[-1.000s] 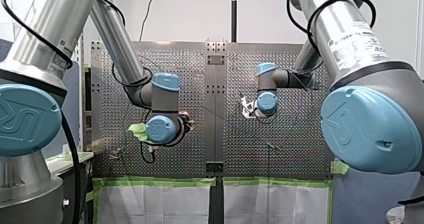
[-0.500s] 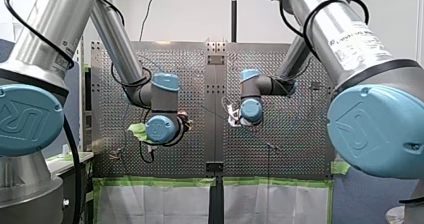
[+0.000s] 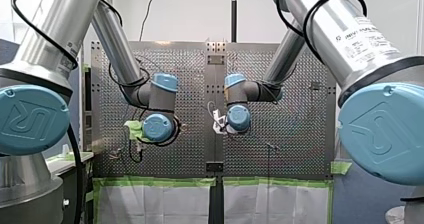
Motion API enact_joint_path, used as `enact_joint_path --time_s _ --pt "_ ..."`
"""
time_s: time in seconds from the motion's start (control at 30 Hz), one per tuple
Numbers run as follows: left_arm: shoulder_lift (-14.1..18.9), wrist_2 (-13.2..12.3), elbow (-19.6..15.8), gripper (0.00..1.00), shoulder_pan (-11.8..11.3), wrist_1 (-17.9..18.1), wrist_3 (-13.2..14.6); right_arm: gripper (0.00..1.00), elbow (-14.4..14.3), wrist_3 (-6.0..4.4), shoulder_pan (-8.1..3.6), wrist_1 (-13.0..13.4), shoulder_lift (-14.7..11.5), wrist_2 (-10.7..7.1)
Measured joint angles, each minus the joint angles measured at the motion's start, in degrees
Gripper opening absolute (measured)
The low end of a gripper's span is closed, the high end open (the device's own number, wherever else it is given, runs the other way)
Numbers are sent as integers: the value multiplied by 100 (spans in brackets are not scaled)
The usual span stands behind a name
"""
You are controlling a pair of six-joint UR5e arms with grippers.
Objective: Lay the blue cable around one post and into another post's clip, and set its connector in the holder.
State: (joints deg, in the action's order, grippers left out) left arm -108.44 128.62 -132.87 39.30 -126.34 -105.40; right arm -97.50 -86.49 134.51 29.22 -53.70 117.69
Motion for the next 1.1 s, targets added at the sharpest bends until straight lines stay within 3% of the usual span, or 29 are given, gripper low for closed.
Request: enact_joint_path --time_s 0.2,0.37,0.63,0.77,0.9,1.1 --pt "-1 1 0 100 -91 -94 102 95 -101 47 327 113 3 -123" --pt "0 -26 -1 100 -157 -103 82 95 -151 24 554 184 6 -132" --pt "2 -65 -76 100 -330 -128 -58 95 -465 -229 894 518 -42 -202" --pt "3 -206 -237 100 -508 0 -165 95 -641 -394 824 695 -185 -353" --pt "2 -396 -431 100 -705 187 -111 95 -835 -580 650 888 -371 -541" --pt "3 -713 -628 100 -1024 400 93 95 -1138 -654 350 1193 -503 -843"
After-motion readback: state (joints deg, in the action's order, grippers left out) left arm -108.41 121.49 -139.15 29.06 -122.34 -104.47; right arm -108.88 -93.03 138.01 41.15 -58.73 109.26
